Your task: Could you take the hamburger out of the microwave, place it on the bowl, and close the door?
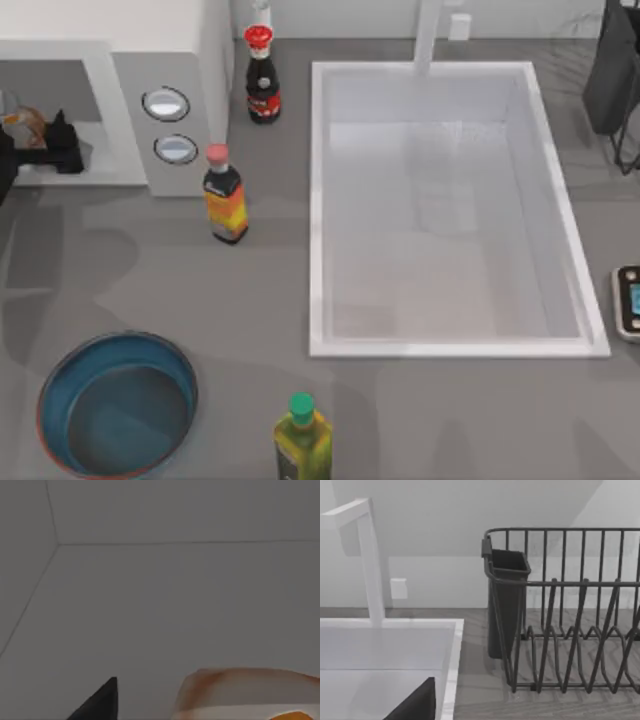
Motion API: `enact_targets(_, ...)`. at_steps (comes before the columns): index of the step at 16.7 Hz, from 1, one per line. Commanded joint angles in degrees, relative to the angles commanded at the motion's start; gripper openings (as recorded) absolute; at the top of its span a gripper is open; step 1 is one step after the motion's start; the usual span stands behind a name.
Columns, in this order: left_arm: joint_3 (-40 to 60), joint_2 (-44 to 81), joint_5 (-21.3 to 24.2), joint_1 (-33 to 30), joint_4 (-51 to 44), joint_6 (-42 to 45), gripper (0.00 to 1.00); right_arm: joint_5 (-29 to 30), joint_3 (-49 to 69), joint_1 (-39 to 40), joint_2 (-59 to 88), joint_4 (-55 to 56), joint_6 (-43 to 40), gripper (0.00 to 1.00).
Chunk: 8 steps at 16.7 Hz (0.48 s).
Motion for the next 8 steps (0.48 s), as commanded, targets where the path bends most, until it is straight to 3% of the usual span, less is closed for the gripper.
enact_targets(4, 6.42, 4.88, -0.32, -0.36, -3.86, -0.11, 1.0, 0.0, 0.0, 0.0, 0.0, 0.0, 0.0, 1.0)
enact_targets(8, 21.98, 13.55, -1.05, -1.16, -12.12, -0.37, 1.0, 0.0, 0.0, 0.0, 0.0, 0.0, 0.0, 1.0)
